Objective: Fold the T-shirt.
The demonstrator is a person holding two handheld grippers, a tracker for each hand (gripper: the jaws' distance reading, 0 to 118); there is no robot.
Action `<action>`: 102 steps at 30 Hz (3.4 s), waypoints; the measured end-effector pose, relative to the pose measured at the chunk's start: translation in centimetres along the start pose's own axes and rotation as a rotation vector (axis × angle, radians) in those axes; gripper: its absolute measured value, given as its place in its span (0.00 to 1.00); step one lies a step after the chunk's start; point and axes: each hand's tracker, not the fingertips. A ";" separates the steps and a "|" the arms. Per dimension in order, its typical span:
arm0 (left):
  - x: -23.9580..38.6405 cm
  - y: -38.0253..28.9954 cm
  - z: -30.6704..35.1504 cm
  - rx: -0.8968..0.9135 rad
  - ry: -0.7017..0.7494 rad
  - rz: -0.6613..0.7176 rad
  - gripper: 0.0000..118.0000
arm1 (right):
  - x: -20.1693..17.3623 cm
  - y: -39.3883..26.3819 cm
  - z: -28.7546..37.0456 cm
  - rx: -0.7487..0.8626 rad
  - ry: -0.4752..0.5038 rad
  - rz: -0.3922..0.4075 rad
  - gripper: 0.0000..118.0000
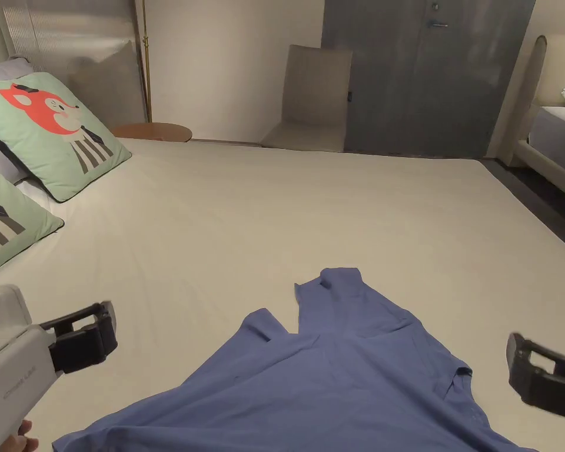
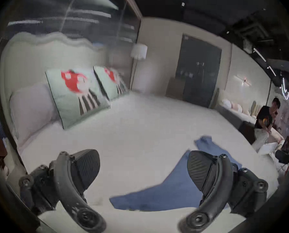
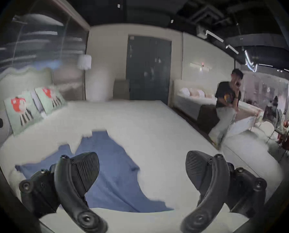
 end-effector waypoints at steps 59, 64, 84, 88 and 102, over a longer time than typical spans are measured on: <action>-1.0 -6.4 -6.9 -0.418 0.064 0.144 0.02 | -8.4 -8.1 -33.2 -0.687 0.089 0.014 0.78; -0.8 -6.5 -7.2 -0.415 0.059 0.115 0.02 | -8.6 -8.6 -33.2 -0.687 0.094 0.017 0.40; 1.4 -1.0 -1.7 -0.053 -0.047 0.127 0.02 | -0.4 2.7 -2.9 0.103 0.088 -0.105 0.02; 2.2 0.4 0.9 0.057 -0.076 0.133 0.02 | 1.3 4.1 2.1 0.203 0.040 -0.111 0.02; 5.7 13.0 5.1 0.313 -0.146 0.076 0.02 | 3.8 15.9 8.0 0.445 -0.008 -0.134 0.02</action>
